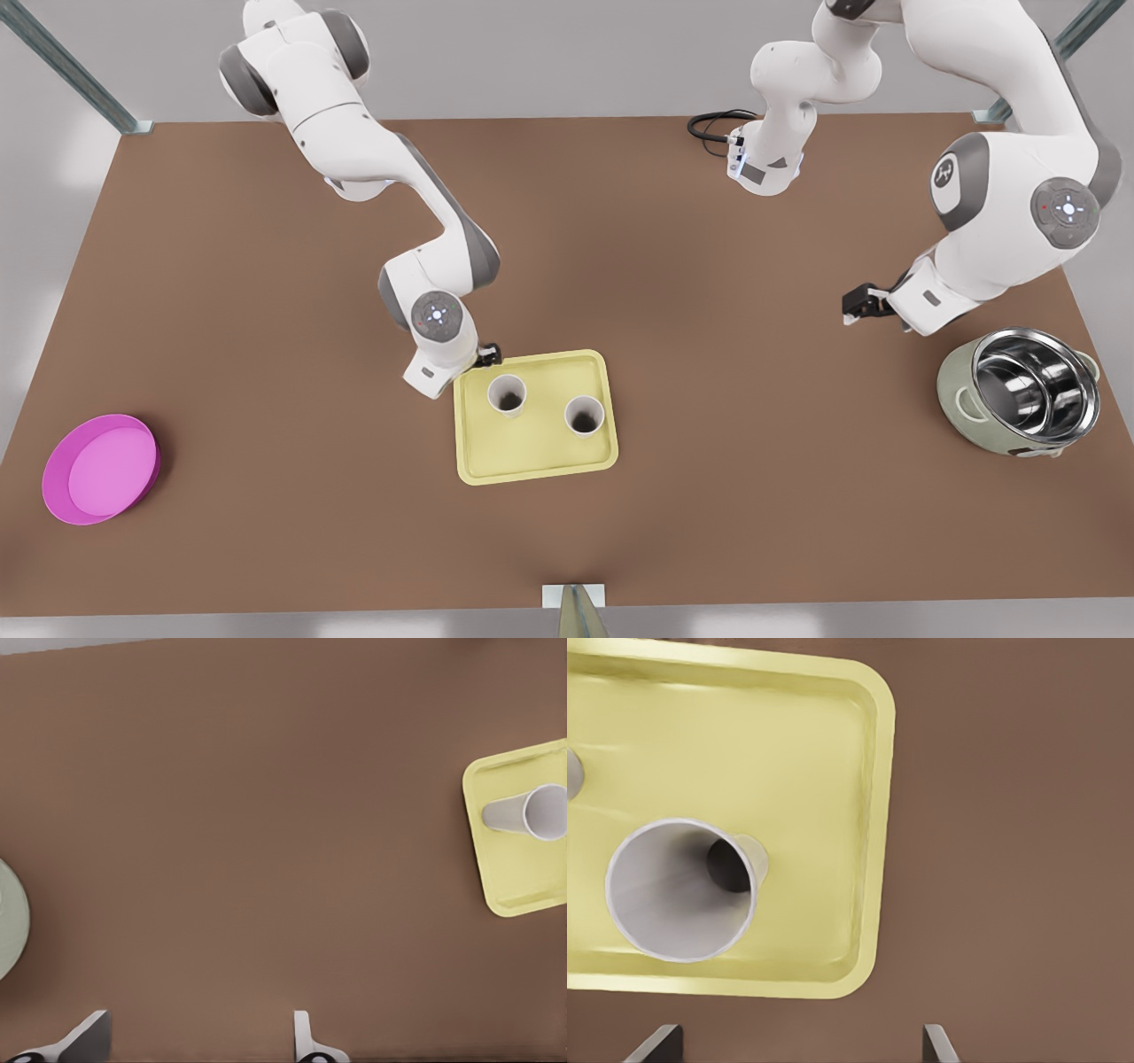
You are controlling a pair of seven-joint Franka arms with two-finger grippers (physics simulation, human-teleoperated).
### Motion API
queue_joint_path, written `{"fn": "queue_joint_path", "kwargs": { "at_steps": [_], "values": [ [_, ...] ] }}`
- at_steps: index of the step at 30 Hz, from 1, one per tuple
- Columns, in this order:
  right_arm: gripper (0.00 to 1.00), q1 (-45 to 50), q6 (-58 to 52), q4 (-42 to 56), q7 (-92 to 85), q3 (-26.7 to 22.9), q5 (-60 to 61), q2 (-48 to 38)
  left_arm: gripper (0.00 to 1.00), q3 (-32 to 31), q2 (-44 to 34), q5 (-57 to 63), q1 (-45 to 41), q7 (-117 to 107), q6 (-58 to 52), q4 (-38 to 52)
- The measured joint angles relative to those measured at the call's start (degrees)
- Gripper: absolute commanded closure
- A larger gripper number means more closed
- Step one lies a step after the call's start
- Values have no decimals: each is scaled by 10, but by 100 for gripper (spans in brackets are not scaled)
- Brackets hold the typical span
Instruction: Use the left arm to pick up the white IKEA cup from the tray and place it on the middle-left position; use the right arm to pick up the white IKEA cup from the tray and place it on the middle-right position
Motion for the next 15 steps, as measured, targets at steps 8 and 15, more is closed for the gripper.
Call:
{"fn": "queue_joint_path", "kwargs": {
  "at_steps": [8,15],
  "values": [
    [0,15,97,28,75,0,-3,65,0,0,14,3,-11,2,-1,-1],
    [0,29,121,26,119,0,-2,105,0,1,30,6,-24,2,22,-3]
  ]
}}
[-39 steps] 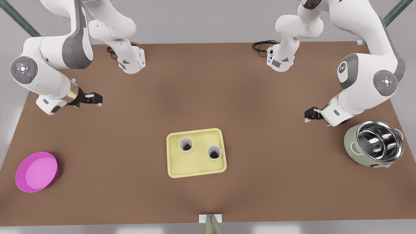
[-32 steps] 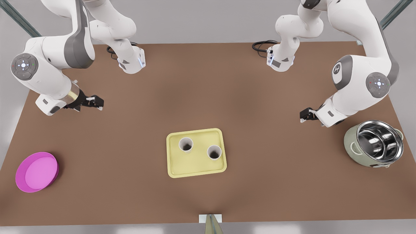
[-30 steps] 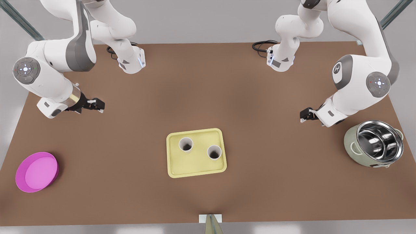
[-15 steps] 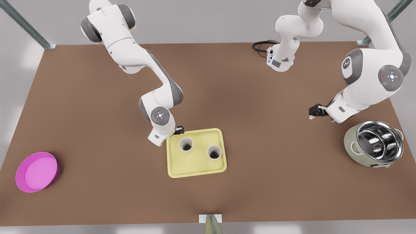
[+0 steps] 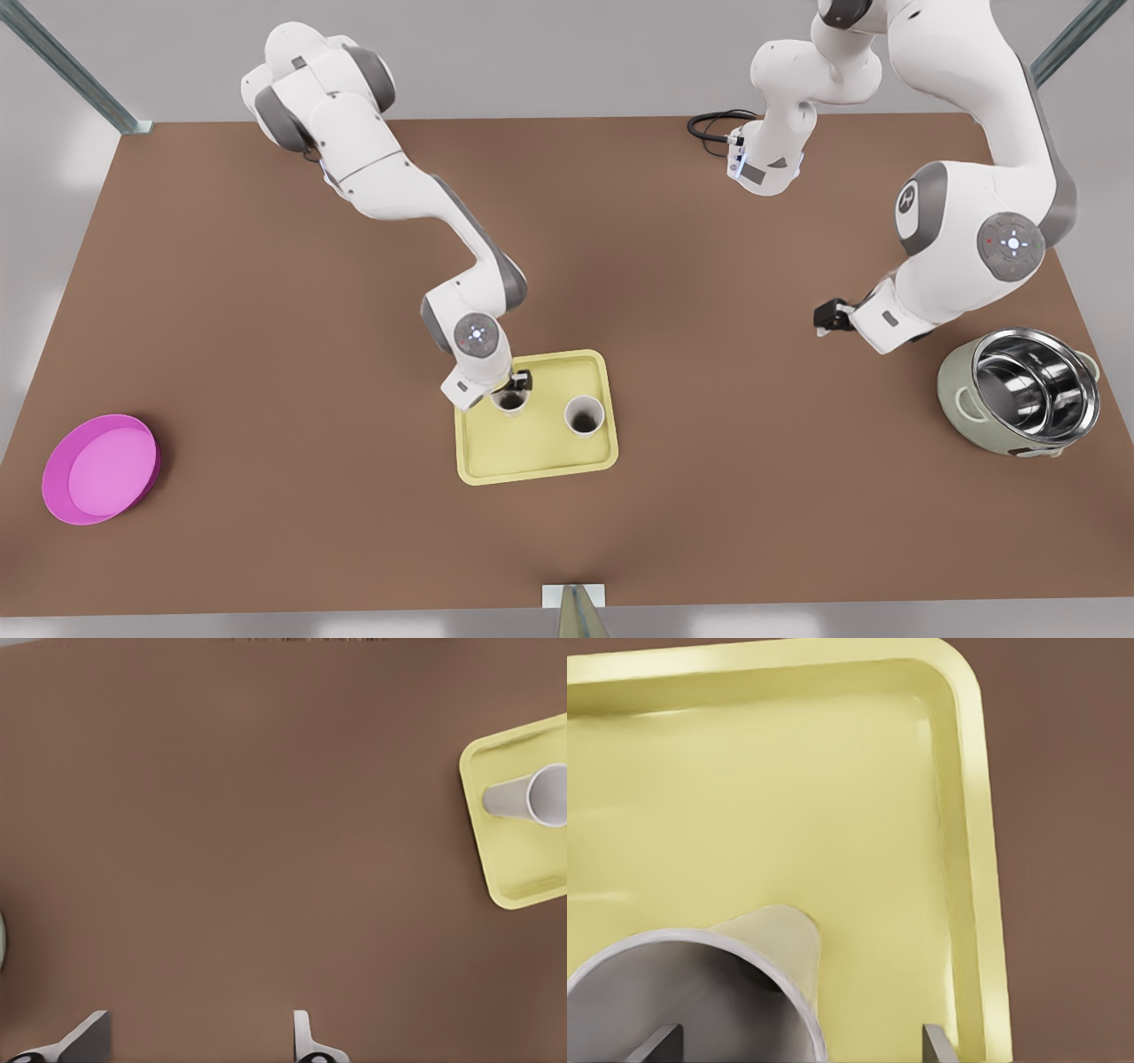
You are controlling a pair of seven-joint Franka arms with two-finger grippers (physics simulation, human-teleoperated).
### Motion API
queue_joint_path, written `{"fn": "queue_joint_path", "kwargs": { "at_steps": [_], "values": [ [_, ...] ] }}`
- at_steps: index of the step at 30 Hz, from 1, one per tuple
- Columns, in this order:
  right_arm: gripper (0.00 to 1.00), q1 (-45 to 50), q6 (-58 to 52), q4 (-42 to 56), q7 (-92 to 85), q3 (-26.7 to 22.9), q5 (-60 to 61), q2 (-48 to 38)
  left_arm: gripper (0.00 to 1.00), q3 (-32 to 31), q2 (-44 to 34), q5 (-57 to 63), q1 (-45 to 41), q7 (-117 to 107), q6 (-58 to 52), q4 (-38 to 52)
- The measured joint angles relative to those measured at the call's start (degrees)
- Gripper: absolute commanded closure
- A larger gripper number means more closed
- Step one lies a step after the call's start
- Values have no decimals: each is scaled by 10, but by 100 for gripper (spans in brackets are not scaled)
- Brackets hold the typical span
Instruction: Use the left arm to pick up the white IKEA cup from the tray and place it on the middle-left position; use the right arm to pick up the white IKEA cup from the tray and place it on the middle-right position
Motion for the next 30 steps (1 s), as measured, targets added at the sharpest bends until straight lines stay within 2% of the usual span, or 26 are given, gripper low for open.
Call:
{"fn": "queue_joint_path", "kwargs": {
  "at_steps": [1,2,3,5,11,13,16,20,24,30],
  "values": [
    [13,-1,2,0,5,0,1,4,0,0,1,0,0,0,2,0],
    [52,-1,3,1,10,0,1,6,0,0,2,0,0,0,5,0],
    [61,-2,4,1,14,-1,2,8,0,0,2,0,0,0,6,0],
    [66,-3,7,3,21,-1,4,8,0,1,2,0,0,0,9,1],
    [96,-13,13,6,28,-5,12,3,0,0,4,0,0,0,16,-3],
    [100,-33,15,7,28,-4,26,-14,0,0,5,0,-1,0,17,-4],
    [100,-73,-1,5,23,-2,60,-68,0,0,11,-1,-19,-3,23,-4],
    [100,-200,-67,3,-40,-10,75,-122,0,-1,45,-3,-75,-12,38,2],
    [100,-327,-108,5,-150,-14,44,-120,0,-1,84,-6,-131,-37,65,4],
    [100,-356,-88,6,-299,-13,26,-51,0,-1,159,-22,-211,-99,140,4]
  ]
}}
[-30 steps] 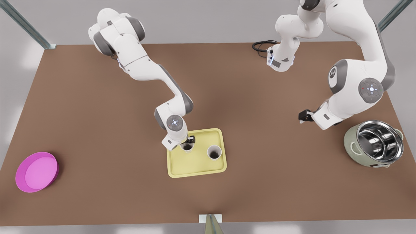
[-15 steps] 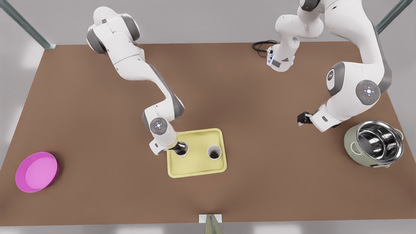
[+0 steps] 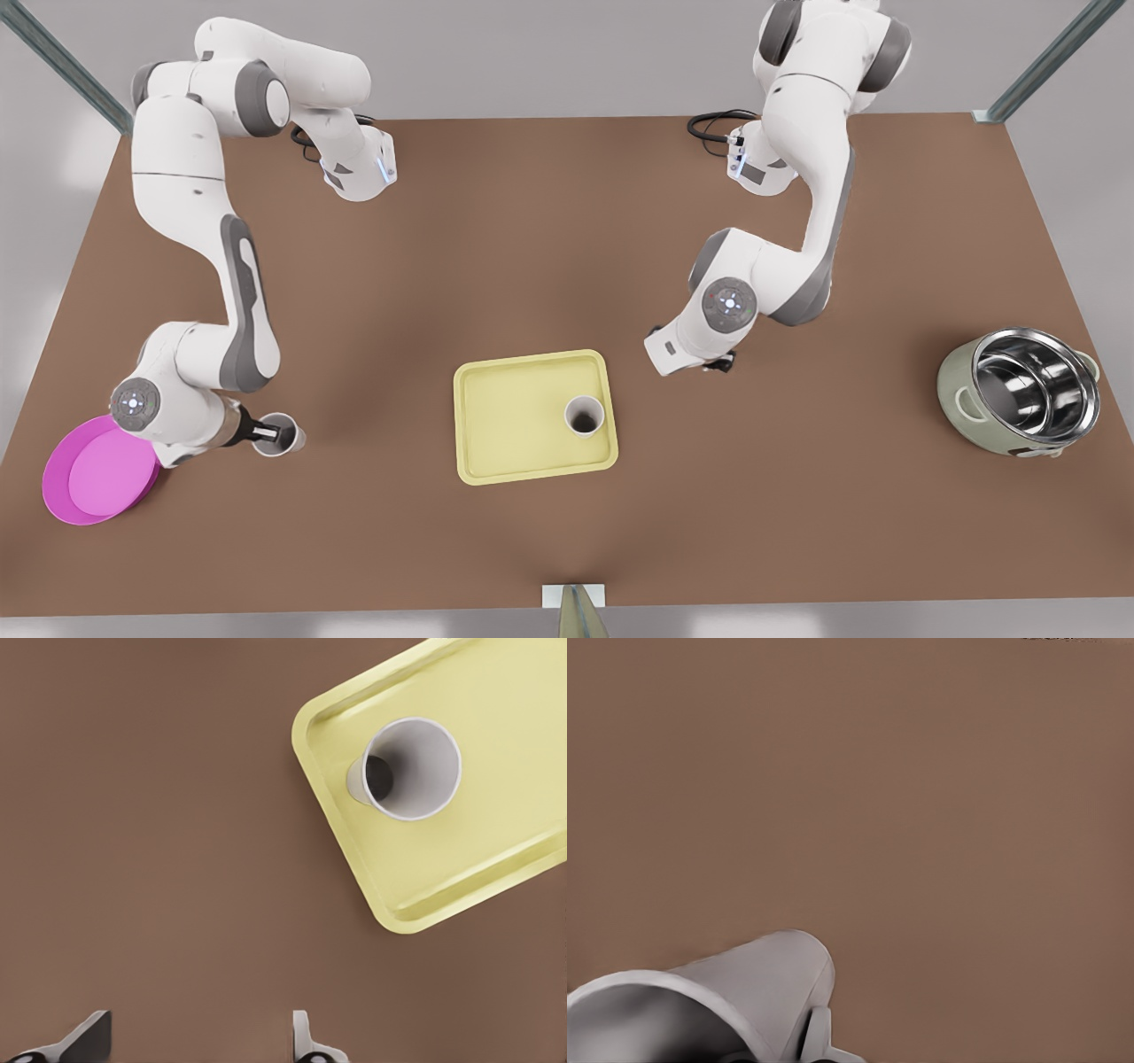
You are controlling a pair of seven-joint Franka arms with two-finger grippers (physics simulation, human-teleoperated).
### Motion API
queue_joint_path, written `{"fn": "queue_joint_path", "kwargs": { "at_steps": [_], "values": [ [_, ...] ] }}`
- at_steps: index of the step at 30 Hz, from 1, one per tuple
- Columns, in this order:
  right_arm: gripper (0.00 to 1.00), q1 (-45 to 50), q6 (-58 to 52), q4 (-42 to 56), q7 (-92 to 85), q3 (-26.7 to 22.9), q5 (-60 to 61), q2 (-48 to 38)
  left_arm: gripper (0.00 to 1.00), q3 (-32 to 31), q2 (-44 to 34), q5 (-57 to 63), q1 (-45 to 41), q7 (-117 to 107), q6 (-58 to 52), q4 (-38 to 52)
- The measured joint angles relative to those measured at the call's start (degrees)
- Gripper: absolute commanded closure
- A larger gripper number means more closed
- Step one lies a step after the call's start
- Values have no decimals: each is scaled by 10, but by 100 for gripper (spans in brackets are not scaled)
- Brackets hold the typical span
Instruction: Use the left arm to pick up the white IKEA cup from the tray and place it on the middle-left position; use the right arm to pick up the white IKEA cup from the tray and place it on the middle-right position
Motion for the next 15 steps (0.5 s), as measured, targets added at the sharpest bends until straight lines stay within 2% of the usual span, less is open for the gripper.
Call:
{"fn": "queue_joint_path", "kwargs": {
  "at_steps": [1,4,5,6,7,15],
  "values": [
    [100,0,9,0,-21,0,-1,8,0,0,10,-4,-16,-12,16,0],
    [84,-1,28,0,-75,-1,-2,18,0,0,56,-11,-37,-47,56,21],
    [73,-1,33,-1,-91,-1,-4,19,0,0,70,-13,-41,-58,71,27],
    [47,-1,36,-1,-105,-1,-5,20,0,0,87,-14,-43,-68,86,43],
    [28,-1,39,-1,-117,-1,-6,22,0,0,103,-15,-44,-79,98,60],
    [14,-6,48,0,-189,-1,-14,15,0,14,176,10,-45,-146,180,140]
  ]
}}
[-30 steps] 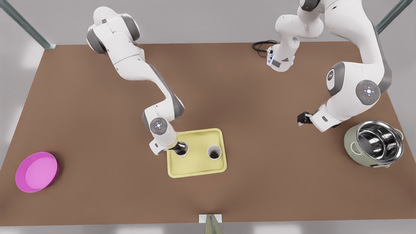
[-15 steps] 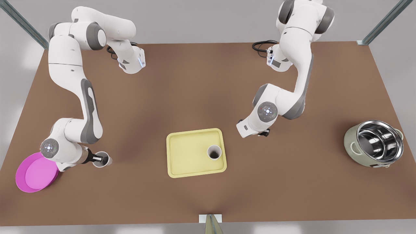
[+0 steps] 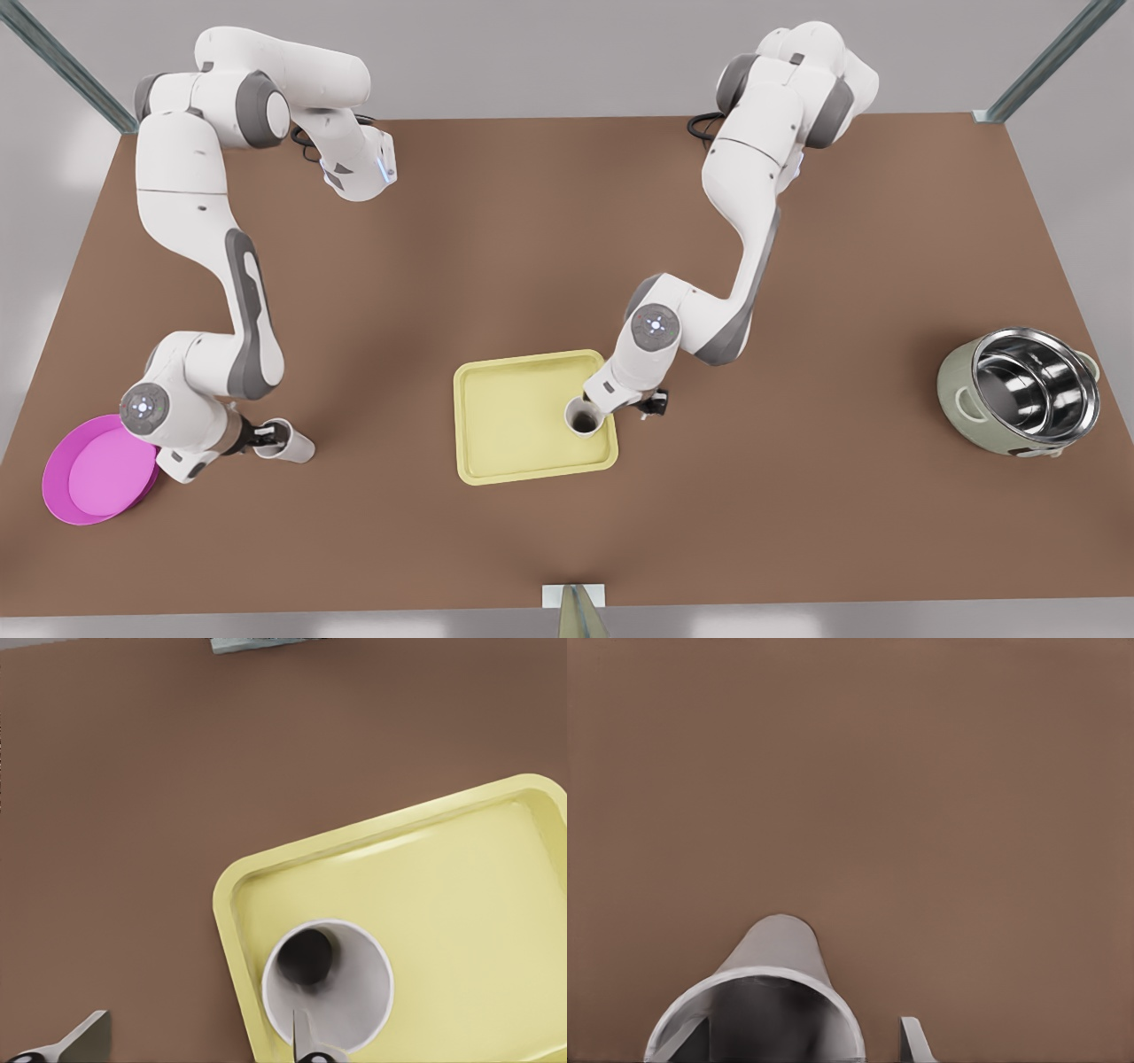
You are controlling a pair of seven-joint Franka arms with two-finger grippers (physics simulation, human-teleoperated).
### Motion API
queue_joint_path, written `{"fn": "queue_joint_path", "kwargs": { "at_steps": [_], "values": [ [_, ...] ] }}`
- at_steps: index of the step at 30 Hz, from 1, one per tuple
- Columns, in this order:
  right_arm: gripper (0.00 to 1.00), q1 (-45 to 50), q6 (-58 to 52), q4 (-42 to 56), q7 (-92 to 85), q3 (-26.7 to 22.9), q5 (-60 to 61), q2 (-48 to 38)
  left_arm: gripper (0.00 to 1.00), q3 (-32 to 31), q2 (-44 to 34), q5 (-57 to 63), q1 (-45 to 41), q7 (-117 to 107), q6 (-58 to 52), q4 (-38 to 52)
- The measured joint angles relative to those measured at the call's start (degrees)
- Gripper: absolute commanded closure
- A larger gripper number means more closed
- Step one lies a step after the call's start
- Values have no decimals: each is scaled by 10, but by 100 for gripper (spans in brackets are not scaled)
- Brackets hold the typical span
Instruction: Use the left arm to pick up the white IKEA cup from the tray and place it on the middle-left position; use the right arm to pick up the white IKEA cup from the tray and place it on the middle-right position
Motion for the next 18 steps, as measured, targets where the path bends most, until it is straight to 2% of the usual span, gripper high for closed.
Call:
{"fn": "queue_joint_path", "kwargs": {
  "at_steps": [3,5,7,13,15,16,18],
  "values": [
    [10,1,-29,0,-24,2,3,-34,0,-3,16,8,-1,-18,13,1],
    [0,1,-54,0,-37,2,5,-61,0,-6,21,7,-4,-28,17,0],
    [0,1,-82,0,-44,3,5,-91,0,-9,24,3,-4,-38,22,0],
    [0,32,-232,-15,-18,8,2,-285,0,-10,50,-1,-5,-61,40,2],
    [0,46,-269,-18,-6,9,1,-314,0,-13,54,-1,-5,-69,45,4],
    [0,47,-283,-18,0,10,1,-318,6,-14,55,-1,-5,-73,49,4],
    [0,38,-305,-19,12,25,2,-321,44,-17,58,-1,-5,-80,56,4]
  ]
}}
